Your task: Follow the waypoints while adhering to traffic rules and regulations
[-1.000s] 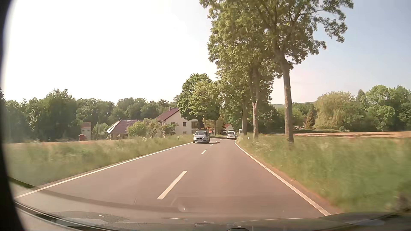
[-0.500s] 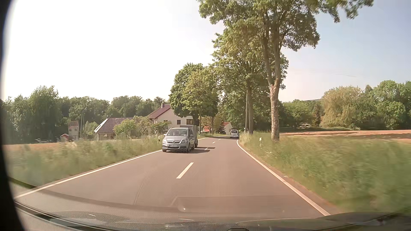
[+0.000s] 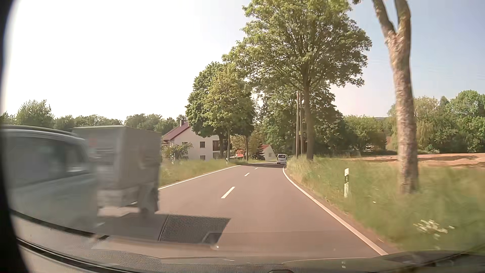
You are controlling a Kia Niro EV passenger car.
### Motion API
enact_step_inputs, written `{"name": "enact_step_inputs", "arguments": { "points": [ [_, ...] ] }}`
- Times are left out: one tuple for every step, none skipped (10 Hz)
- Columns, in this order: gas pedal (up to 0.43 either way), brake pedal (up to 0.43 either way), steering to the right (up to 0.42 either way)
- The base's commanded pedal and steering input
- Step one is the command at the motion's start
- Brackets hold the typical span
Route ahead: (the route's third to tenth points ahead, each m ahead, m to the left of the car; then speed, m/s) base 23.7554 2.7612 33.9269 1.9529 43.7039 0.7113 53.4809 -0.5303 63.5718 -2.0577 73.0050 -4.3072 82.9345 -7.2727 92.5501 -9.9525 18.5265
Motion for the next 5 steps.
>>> {"name": "enact_step_inputs", "arguments": {
  "points": [
    [0.000, 0.000, 0.005],
    [0.000, 0.000, 0.006],
    [0.039, 0.000, 0.008],
    [0.098, 0.000, 0.011],
    [0.118, 0.000, 0.014]
  ]
}}
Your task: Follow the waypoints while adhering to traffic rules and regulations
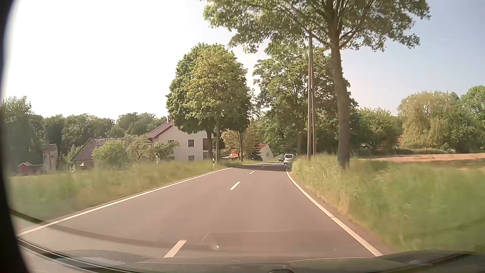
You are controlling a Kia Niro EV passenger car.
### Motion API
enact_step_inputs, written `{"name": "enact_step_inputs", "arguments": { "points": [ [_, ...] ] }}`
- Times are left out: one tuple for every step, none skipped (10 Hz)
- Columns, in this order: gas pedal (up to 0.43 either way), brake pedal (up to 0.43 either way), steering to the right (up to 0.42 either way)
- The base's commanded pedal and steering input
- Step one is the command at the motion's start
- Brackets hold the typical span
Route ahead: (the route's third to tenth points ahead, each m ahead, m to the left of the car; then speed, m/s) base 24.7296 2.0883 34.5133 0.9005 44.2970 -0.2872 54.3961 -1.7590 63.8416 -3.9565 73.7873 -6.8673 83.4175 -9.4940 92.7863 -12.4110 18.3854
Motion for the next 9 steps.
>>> {"name": "enact_step_inputs", "arguments": {
  "points": [
    [0.118, 0.000, 0.014],
    [0.130, 0.000, 0.014],
    [0.130, 0.000, 0.014],
    [0.130, 0.000, 0.015],
    [0.098, 0.000, 0.014],
    [0.047, 0.000, 0.015],
    [0.047, 0.000, 0.015],
    [0.047, 0.000, 0.015],
    [0.067, 0.000, 0.016]
  ]
}}
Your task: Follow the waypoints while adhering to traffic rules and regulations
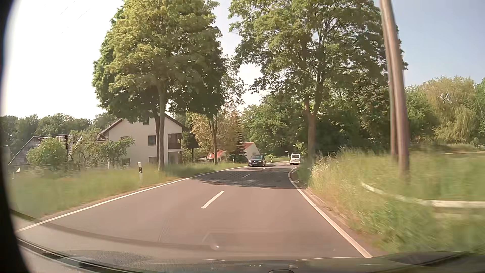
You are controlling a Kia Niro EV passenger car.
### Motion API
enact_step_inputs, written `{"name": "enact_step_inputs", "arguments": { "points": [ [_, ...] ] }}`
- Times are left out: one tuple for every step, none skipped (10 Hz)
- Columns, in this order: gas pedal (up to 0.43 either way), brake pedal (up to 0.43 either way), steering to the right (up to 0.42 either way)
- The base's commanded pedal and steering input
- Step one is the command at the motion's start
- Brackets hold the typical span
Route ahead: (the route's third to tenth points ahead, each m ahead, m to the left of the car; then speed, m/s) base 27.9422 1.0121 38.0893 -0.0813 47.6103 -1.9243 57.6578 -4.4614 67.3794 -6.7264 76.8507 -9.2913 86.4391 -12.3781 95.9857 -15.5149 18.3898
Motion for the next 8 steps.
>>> {"name": "enact_step_inputs", "arguments": {
  "points": [
    [0.087, 0.000, 0.017],
    [0.110, 0.000, 0.018],
    [0.118, 0.000, 0.019],
    [0.130, 0.000, 0.019],
    [0.130, 0.000, 0.019],
    [0.130, 0.000, 0.019],
    [0.138, 0.000, 0.019],
    [0.138, 0.000, 0.021]
  ]
}}
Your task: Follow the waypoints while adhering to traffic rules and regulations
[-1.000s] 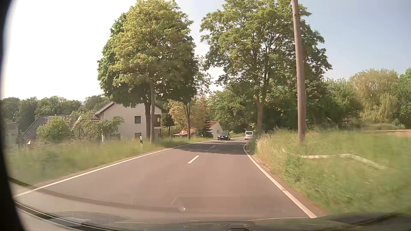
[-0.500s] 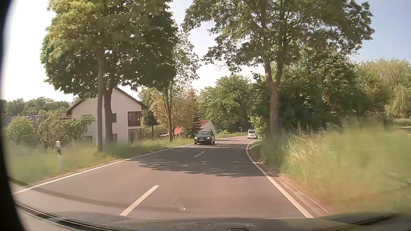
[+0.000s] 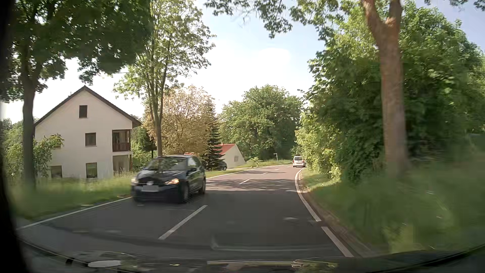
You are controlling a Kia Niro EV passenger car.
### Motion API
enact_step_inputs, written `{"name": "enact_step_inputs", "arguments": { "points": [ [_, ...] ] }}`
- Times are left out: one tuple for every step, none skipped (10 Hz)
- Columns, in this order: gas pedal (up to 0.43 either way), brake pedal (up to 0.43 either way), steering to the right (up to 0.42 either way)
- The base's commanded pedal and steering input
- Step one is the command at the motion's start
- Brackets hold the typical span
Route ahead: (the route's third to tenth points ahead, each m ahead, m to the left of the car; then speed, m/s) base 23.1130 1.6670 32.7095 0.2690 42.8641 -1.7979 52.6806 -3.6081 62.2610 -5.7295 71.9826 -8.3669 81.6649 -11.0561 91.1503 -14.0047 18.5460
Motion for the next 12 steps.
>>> {"name": "enact_step_inputs", "arguments": {
  "points": [
    [0.138, 0.000, 0.022],
    [0.138, 0.000, 0.022],
    [0.138, 0.000, 0.023],
    [0.138, 0.000, 0.026],
    [0.138, 0.000, 0.030],
    [0.118, 0.000, 0.030],
    [0.118, 0.000, 0.030],
    [0.118, 0.000, 0.029],
    [0.118, 0.000, 0.028],
    [0.087, 0.000, 0.028],
    [0.020, 0.000, 0.026],
    [0.000, 0.000, 0.026]
  ]
}}
